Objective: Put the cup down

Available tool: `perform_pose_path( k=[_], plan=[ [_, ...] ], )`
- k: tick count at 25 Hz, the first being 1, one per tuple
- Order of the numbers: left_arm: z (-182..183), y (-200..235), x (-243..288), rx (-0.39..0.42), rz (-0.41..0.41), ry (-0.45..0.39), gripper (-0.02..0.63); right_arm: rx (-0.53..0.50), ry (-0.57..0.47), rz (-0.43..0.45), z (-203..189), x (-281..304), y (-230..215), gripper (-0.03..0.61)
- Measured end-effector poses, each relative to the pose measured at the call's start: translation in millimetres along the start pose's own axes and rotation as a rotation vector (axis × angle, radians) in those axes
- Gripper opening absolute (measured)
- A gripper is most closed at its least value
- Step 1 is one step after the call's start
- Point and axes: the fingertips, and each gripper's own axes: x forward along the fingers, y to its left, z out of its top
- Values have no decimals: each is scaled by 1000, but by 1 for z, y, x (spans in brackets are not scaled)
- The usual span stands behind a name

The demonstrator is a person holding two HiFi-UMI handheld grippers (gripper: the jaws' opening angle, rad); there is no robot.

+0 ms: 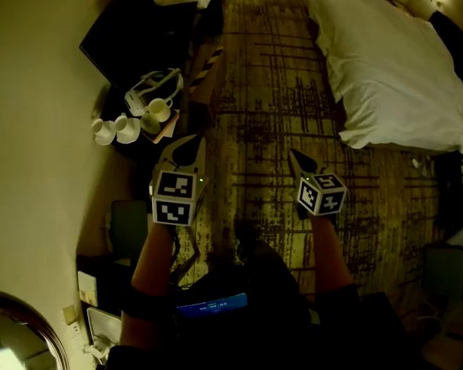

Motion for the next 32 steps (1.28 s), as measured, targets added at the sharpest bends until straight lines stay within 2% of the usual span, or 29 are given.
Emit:
perform_pose_path(
  k=[3,7,15,19,24,32],
  plan=[
    [-27,40,-24,-93,105,18,0,-75,-3,90,14,30,39,2],
    [-64,84,-63,-168,244,52,0,-157,23,215,17,72,94,2],
    [-138,140,-164,-332,561,98,0,-273,76,507,14,127,222,2],
    [-188,147,-237,-427,731,118,0,-340,113,674,-6,133,304,2],
    [-243,147,-353,-541,952,129,0,-450,157,889,-46,116,428,2],
    [-319,105,-537,-654,1197,129,0,-616,188,1166,-126,23,610,2]
  ],
)
